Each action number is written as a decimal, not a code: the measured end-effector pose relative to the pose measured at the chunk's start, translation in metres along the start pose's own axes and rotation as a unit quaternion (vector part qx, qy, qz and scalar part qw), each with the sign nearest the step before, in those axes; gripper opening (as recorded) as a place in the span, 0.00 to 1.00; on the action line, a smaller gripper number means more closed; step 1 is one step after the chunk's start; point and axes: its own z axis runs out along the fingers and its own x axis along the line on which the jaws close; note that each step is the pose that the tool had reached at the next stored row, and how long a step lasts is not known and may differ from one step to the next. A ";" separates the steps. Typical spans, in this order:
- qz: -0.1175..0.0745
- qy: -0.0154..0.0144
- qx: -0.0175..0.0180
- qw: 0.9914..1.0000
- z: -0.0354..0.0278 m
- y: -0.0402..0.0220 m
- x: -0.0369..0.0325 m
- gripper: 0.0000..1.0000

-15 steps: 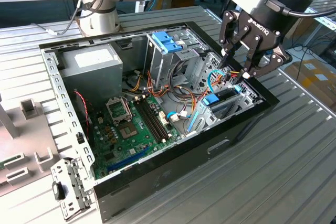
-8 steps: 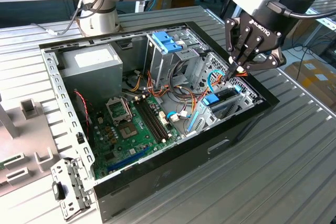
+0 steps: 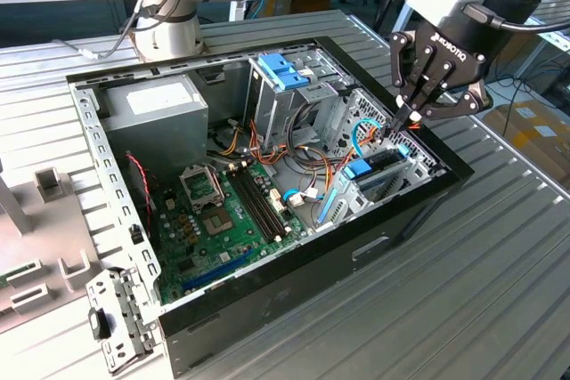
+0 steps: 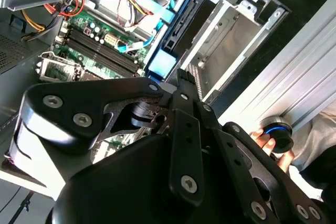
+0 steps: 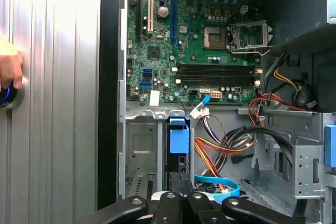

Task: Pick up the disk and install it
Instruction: 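Insert the disk into the insertion slot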

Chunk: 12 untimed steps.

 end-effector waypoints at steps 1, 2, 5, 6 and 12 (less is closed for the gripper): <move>0.000 0.000 0.000 1.000 0.0000 -0.0014 0.0000 0.11; 0.000 0.000 0.000 1.000 0.0000 -0.0038 0.0000 0.11; 0.000 0.001 0.000 1.000 0.0001 -0.0095 0.0000 0.11; 0.000 0.001 0.000 1.000 0.0001 -0.0111 0.0000 0.11; 0.000 0.002 0.000 1.000 0.0018 -0.0219 0.0002 0.11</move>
